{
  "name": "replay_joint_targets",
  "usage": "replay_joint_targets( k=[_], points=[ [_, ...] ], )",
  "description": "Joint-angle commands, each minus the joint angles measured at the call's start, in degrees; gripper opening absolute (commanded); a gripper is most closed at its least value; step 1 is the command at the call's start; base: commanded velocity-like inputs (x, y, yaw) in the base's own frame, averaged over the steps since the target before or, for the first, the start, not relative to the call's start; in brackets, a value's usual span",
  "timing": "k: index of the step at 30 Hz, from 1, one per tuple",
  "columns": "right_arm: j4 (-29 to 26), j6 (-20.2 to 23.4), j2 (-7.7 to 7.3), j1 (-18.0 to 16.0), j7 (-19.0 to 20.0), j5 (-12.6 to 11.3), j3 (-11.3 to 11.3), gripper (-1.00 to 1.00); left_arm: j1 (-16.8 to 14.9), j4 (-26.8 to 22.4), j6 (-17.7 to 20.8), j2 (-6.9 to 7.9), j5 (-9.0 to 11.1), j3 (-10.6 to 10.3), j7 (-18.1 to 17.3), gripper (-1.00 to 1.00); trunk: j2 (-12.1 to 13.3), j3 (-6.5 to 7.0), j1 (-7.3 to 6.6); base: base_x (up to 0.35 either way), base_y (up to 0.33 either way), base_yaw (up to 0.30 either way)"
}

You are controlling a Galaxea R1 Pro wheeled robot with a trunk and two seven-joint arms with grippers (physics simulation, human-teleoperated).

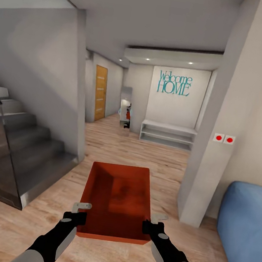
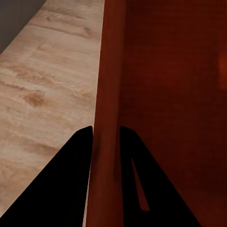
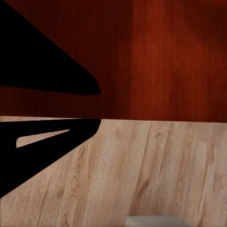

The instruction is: Move the two storage containers from the living room to the garage. In the garage, place one container on the floor and stack the other container on top of it (either order is fine).

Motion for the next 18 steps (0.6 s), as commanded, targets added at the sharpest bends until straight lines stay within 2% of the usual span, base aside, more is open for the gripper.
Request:
replay_joint_targets(
  k=[1,18],
  points=[
    [0.17,-0.22,-0.98,-0.06,-0.46,-0.78,-0.97,-1.0,-0.05,-0.31,-0.15,0.29,-0.7,0.75,0.92,-1.0,-0.05,-0.07,0.04,0.325,0.0,0.0],
    [0.14,-0.26,-1.01,-0.06,-0.46,-0.78,-0.97,-1.0,-0.05,-0.31,-0.15,0.29,-0.7,0.75,0.92,-1.0,-0.05,-0.07,0.04,0.325,0.0,0.0]
  ],
)
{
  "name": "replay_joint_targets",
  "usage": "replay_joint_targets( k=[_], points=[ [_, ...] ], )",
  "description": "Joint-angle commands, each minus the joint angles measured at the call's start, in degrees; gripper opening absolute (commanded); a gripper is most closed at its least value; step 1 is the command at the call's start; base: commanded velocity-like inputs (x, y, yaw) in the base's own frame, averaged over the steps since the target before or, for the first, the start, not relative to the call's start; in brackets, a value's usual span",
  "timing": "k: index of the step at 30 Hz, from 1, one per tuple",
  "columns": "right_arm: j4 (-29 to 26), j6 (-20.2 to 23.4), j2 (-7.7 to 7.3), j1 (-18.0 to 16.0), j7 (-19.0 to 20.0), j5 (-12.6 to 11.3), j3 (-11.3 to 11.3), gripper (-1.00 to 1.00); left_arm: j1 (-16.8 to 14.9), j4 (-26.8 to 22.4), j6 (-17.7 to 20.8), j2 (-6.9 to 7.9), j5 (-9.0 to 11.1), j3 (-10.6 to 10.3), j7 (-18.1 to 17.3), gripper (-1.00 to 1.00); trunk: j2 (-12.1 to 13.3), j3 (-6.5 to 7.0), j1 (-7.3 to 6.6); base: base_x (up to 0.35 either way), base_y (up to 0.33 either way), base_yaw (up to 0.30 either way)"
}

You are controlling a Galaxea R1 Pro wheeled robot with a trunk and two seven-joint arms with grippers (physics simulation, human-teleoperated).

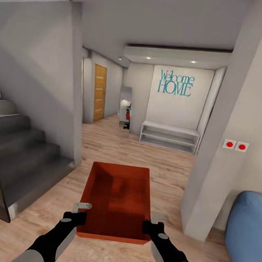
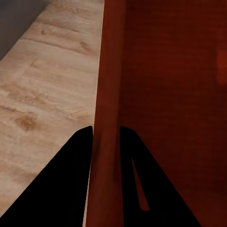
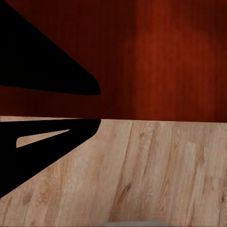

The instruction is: Move the two storage containers from the living room to the garage. In the garage, place one container on the floor and stack the other container on top of it (either order is fine).

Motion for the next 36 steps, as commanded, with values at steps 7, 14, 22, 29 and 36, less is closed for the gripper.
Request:
replay_joint_targets(
  k=[7,14,22,29,36],
  points=[
    [0.2,-0.24,-1.0,-0.06,-0.45,-0.79,-0.99,-1.0,-0.05,-0.31,-0.03,0.3,-0.7,0.75,0.92,-1.0,-0.05,-0.07,0.04,0.325,0.0,0.0],
    [0.21,-0.26,-1.0,-0.06,-0.45,-0.79,-0.99,-1.0,-0.05,-0.31,-0.03,0.3,-0.7,0.75,0.92,-1.0,-0.05,-0.07,0.04,0.325,0.0,0.0],
    [0.21,-0.26,-1.0,-0.06,-0.45,-0.79,-0.99,-1.0,-0.05,-0.31,-0.03,0.3,-0.7,0.75,0.92,-1.0,-0.05,-0.07,0.04,0.325,0.0,0.0],
    [0.21,-0.18,-1.0,-0.06,-0.45,-0.79,-0.99,-1.0,-0.05,-0.31,-0.03,0.3,-0.7,0.75,0.92,-1.0,-0.05,-0.07,0.04,0.325,0.0,0.0],
    [0.21,-0.2,-1.0,-0.06,-0.45,-0.79,-0.99,-1.0,-0.05,-0.31,-0.03,0.3,-0.7,0.75,0.92,-1.0,-0.05,-0.07,0.04,0.325,0.0,0.0]
  ],
)
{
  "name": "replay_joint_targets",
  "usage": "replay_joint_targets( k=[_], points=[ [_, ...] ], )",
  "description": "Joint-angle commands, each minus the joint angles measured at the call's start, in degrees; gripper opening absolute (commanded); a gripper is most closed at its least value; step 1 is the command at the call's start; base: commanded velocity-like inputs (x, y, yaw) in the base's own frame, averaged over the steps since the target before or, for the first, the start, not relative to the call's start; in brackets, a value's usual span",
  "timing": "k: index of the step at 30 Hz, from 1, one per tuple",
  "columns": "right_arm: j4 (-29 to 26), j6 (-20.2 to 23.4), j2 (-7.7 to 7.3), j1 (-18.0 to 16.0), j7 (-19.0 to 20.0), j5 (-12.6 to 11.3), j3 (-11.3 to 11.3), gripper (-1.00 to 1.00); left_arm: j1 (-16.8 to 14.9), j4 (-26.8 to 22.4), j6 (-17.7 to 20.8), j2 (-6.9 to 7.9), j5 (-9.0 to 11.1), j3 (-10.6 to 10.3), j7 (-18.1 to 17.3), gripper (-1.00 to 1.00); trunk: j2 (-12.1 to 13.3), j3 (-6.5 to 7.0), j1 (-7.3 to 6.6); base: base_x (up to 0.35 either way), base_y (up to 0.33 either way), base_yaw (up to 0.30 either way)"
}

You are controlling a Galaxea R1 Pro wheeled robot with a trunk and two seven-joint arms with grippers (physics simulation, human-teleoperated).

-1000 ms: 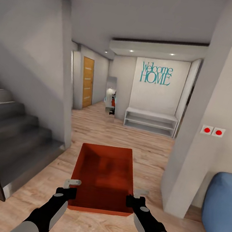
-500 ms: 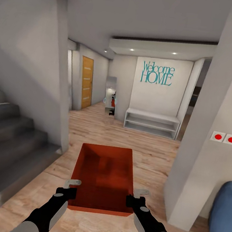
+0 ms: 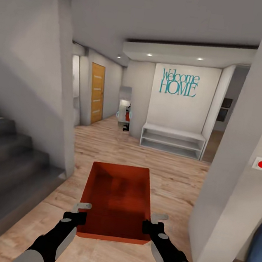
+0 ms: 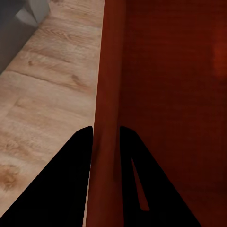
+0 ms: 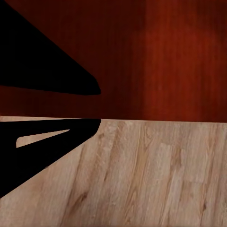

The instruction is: Move the two storage containers from the living room to the garage. In the garage, place one container on the floor and stack the other container on top of it (either order is fine).

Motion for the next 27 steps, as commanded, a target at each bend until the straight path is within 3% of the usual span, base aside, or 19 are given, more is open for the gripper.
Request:
replay_joint_targets(
  k=[1,27],
  points=[
    [0.18,-0.21,-1.01,-0.06,-0.46,-0.78,-0.98,-1.0,-0.05,-0.31,-0.11,0.29,-0.7,0.76,0.92,-1.0,-0.05,-0.07,0.04,0.325,0.0,0.0],
    [0.16,-0.27,-1.01,-0.06,-0.46,-0.78,-0.98,-1.0,-0.05,-0.31,-0.11,0.29,-0.7,0.76,0.92,-1.0,-0.05,-0.07,0.04,0.325,0.0,0.0]
  ],
)
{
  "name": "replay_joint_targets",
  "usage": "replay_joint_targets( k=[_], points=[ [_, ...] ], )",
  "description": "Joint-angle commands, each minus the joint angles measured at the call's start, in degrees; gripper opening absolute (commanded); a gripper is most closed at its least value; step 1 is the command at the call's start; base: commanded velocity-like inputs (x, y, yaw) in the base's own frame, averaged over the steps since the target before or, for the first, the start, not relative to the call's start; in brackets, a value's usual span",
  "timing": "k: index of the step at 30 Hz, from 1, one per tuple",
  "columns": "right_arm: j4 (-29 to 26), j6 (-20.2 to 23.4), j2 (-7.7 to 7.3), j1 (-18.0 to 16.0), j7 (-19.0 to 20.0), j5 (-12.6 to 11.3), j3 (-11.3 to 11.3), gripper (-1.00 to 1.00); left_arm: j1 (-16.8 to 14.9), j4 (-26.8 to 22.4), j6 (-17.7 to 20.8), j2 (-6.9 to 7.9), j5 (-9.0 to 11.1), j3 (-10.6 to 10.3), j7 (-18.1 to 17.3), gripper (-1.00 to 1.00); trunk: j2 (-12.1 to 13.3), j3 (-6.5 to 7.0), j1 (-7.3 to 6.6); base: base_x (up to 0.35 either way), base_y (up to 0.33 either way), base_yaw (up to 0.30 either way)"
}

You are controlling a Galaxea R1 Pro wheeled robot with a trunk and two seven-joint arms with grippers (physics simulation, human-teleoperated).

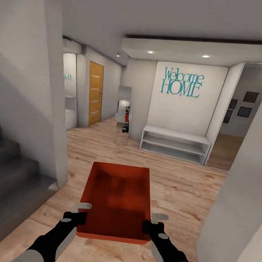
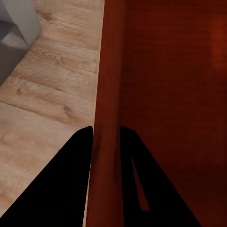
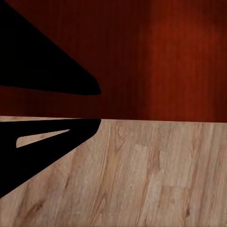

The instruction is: Move the two storage containers from the living room to the garage. In the garage, place one container on the floor and stack the other container on top of it (either order is fine).

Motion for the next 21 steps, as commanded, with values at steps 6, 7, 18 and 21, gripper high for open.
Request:
replay_joint_targets(
  k=[6,7,18,21],
  points=[
    [0.17,-0.23,-1.0,-0.06,-0.45,-0.78,-0.99,-1.0,-0.05,-0.31,-0.03,0.29,-0.7,0.77,0.92,-1.0,-0.05,-0.07,0.04,0.325,0.0,0.0],
    [0.16,-0.22,-1.0,-0.06,-0.45,-0.78,-0.99,-1.0,-0.05,-0.31,-0.03,0.29,-0.7,0.77,0.92,-1.0,-0.05,-0.07,0.04,0.325,0.0,0.0],
    [0.18,-0.22,-0.93,-0.06,-0.45,-0.78,-0.99,-1.0,-0.05,-0.31,-0.03,0.29,-0.7,0.77,0.92,-1.0,-0.05,-0.07,0.04,0.325,0.0,0.0],
    [0.19,-0.22,-0.92,-0.06,-0.45,-0.78,-0.99,-1.0,-0.05,-0.31,-0.03,0.29,-0.7,0.77,0.92,-1.0,-0.05,-0.07,0.04,0.325,0.0,0.0]
  ],
)
